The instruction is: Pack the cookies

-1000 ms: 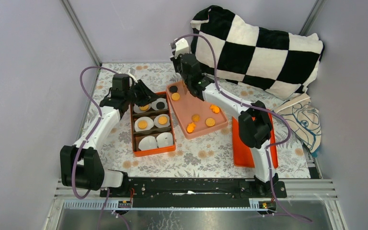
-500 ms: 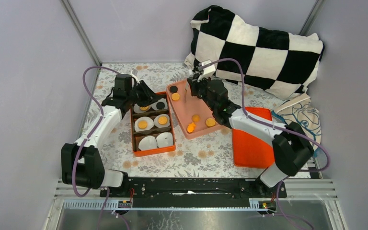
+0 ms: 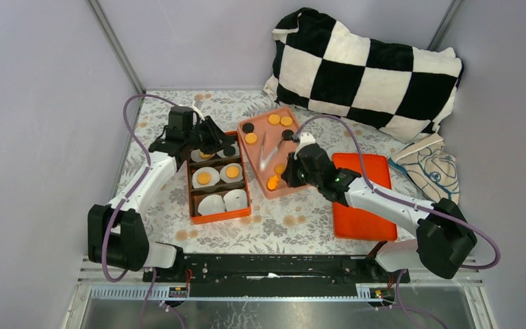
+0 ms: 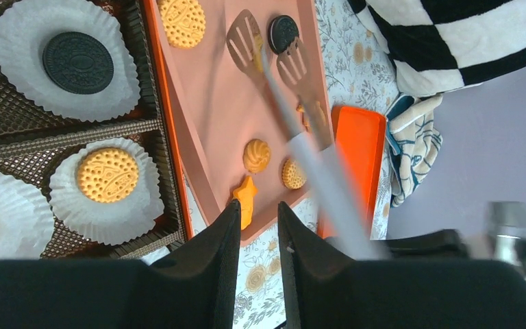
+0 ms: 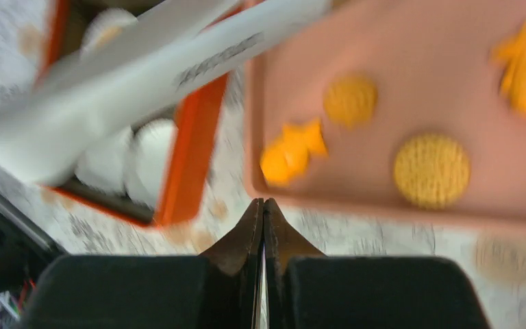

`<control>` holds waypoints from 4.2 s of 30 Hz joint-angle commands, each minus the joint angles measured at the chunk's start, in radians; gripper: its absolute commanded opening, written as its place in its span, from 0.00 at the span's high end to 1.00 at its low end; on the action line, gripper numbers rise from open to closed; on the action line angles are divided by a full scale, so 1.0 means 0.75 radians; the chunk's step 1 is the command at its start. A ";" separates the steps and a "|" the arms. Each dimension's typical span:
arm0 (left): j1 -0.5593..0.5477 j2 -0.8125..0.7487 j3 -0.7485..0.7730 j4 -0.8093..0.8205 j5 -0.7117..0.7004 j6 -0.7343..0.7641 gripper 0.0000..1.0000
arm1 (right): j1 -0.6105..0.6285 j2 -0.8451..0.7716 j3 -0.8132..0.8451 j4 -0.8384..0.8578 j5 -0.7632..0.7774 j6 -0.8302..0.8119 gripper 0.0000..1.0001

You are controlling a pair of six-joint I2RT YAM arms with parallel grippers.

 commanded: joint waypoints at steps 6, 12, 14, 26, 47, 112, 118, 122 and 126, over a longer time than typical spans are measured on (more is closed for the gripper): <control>-0.045 -0.014 -0.013 0.082 -0.014 -0.002 0.69 | 0.052 -0.115 -0.014 -0.529 0.097 0.152 0.78; -0.054 -0.011 -0.014 0.091 -0.009 -0.006 0.69 | 0.053 -0.150 0.111 -0.642 0.148 0.104 0.57; -0.057 -0.016 -0.013 0.091 -0.008 -0.006 0.69 | 0.053 -0.119 0.148 -0.640 0.072 0.103 0.53; -0.059 -0.076 -0.036 0.077 -0.006 0.010 0.69 | 0.160 0.316 0.304 -0.639 0.006 0.139 0.44; -0.059 -0.093 -0.080 0.105 0.061 0.028 0.69 | 0.205 0.665 0.762 -1.015 0.357 0.161 0.70; -0.059 -0.131 -0.089 0.082 0.138 0.011 0.69 | 0.458 0.452 0.755 -1.163 0.320 0.289 0.29; -0.058 -0.163 -0.082 0.070 0.130 0.018 0.69 | 0.450 0.608 0.896 -1.198 0.435 0.241 0.33; -0.059 -0.164 -0.083 0.061 0.128 0.028 0.69 | 0.392 0.753 0.991 -1.213 0.464 0.218 0.33; -0.059 -0.161 -0.087 0.053 0.127 0.040 0.69 | 0.308 0.816 0.999 -1.185 0.435 0.220 0.35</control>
